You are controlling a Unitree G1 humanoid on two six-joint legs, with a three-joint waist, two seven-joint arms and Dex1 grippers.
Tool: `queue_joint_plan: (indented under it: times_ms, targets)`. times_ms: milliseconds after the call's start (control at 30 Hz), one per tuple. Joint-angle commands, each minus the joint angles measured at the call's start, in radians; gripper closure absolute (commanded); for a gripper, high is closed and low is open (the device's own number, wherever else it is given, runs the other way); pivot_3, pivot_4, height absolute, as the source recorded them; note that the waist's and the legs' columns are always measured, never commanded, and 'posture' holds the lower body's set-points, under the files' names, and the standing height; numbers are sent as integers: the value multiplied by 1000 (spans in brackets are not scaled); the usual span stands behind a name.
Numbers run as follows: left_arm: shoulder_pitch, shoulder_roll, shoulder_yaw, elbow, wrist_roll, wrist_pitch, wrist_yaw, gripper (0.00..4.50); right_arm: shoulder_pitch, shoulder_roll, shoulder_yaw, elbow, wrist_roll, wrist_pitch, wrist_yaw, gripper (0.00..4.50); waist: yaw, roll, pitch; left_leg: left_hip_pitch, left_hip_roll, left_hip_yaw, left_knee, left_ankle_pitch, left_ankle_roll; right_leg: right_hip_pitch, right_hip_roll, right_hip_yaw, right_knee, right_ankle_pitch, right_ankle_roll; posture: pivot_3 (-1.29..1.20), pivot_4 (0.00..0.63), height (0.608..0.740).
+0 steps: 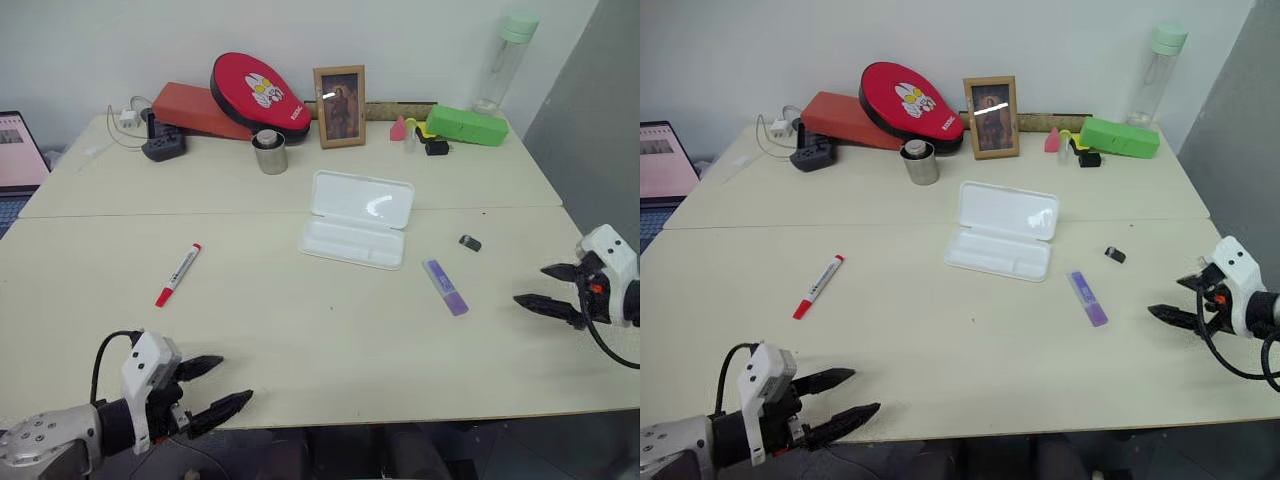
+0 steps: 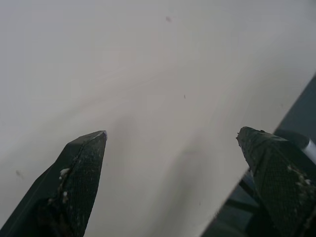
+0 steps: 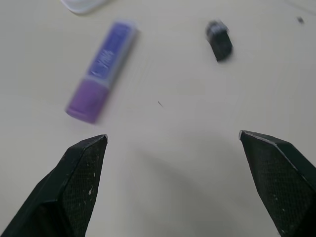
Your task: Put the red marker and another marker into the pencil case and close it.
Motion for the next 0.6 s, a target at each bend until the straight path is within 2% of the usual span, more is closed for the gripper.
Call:
queue_joint_plan:
  times_ms: [33,100,167,300,467,600]
  targets:
    - [-206,-96,20,27,-88,-30,145,0,-150,75,61,-74,75,-21,17,15,-1,0,0,0,0,0,0,0,0,0,0,0,0,0,0,0,150,740]
    - [-306,-141,18,61,-110,-26,206,0,-229,118,141,-58,49,-32,18,15,-1,-1,0,2,0,0,1,0,0,1,0,-1,1,0,0,0,150,740]
    - [-377,-167,11,88,-113,-29,240,0,-324,165,275,-2,-24,-68,33,15,-3,-2,0,2,1,-1,1,0,0,1,1,-1,1,0,0,0,150,740]
    - [-464,-181,-9,105,-133,-33,276,0,-476,267,450,170,-151,-150,47,15,-5,-3,0,1,0,-1,0,0,0,0,1,0,1,0,0,0,150,740]
    - [-489,-149,-44,73,-146,-18,262,0,-593,361,560,382,-271,-255,64,15,0,-3,0,-2,-1,-2,1,1,-1,-1,0,-1,1,1,0,0,150,740]
    - [-497,-120,-42,62,-160,-11,264,0,-634,405,597,438,-313,-295,98,15,-1,-2,0,-2,-1,-2,1,1,-1,-2,0,0,1,1,0,0,150,740]
